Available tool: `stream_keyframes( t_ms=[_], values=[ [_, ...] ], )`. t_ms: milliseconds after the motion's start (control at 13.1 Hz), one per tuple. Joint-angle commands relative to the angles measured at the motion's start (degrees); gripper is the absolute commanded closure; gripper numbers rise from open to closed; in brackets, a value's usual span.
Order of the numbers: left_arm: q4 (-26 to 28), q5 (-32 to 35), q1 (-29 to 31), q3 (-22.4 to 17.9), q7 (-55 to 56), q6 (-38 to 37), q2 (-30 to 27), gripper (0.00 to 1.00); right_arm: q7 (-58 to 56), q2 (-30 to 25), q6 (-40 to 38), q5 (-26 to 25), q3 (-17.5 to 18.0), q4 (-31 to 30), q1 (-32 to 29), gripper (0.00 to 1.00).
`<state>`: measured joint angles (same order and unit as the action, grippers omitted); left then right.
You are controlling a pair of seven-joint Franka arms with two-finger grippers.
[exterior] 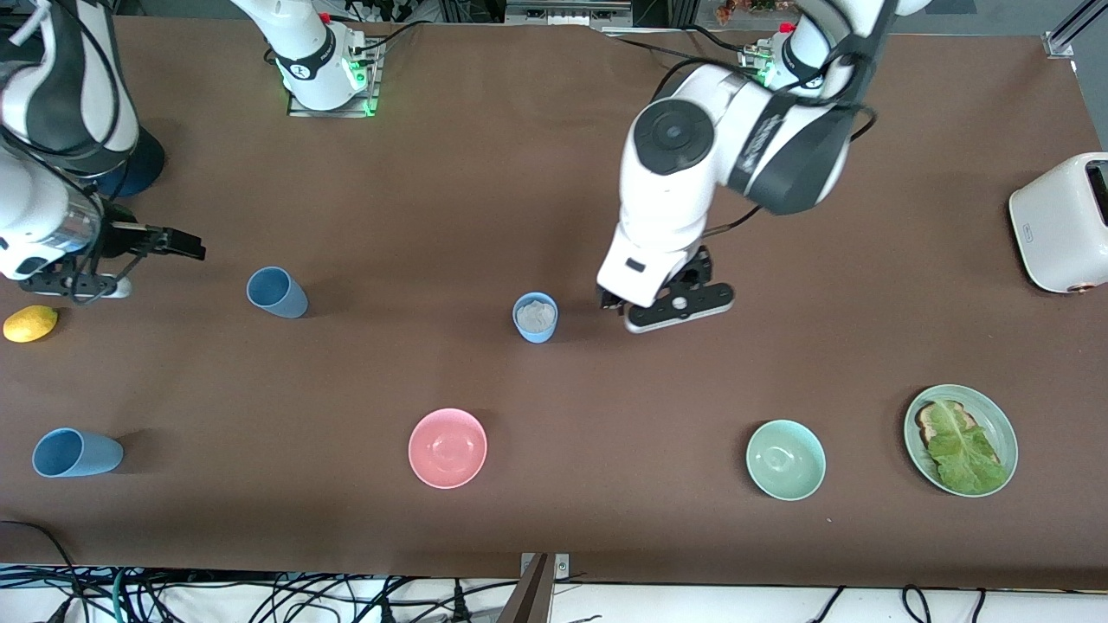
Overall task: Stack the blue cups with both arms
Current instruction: 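Grasp the blue cup with the right gripper while the left gripper withdraws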
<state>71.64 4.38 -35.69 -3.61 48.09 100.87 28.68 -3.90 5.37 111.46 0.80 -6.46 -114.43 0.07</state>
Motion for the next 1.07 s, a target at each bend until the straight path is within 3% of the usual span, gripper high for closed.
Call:
stream_keyframes(
  t_ms=[0,228,609,685,837,913,989],
  values=[
    [1.7,1.6,4.0,0.6,-5.5,-2.1,-5.5,0.0,-0.1,-1.6,11.7,-0.1,0.9,-9.5,-0.2,0.0],
    [1.7,1.7,8.8,0.6,-13.7,-5.1,-9.4,0.0,-0.1,1.1,25.0,-0.1,1.8,-16.7,0.0,0.0],
    [1.7,1.5,16.3,0.5,-14.9,-6.0,-11.9,0.0,0.0,6.9,32.6,-0.1,2.1,-16.9,0.1,0.02],
    [1.6,1.5,17.9,0.5,-17.1,-6.0,-12.0,0.0,0.0,7.6,33.1,-0.1,2.1,-16.9,0.1,0.17],
    [1.6,1.6,20.7,0.5,-27.6,-6.0,-12.0,0.0,-0.2,9.3,32.7,-0.1,2.1,-16.8,0.1,0.77],
    [1.7,1.6,22.5,0.5,-33.2,-6.0,-12.0,0.0,-0.2,9.7,32.7,-0.1,2.1,-16.8,0.1,0.95],
    [1.8,1.5,24.5,0.5,-37.8,-6.0,-12.0,0.0,-0.2,9.7,32.7,-0.1,2.2,-16.5,0.1,1.0]
  ],
)
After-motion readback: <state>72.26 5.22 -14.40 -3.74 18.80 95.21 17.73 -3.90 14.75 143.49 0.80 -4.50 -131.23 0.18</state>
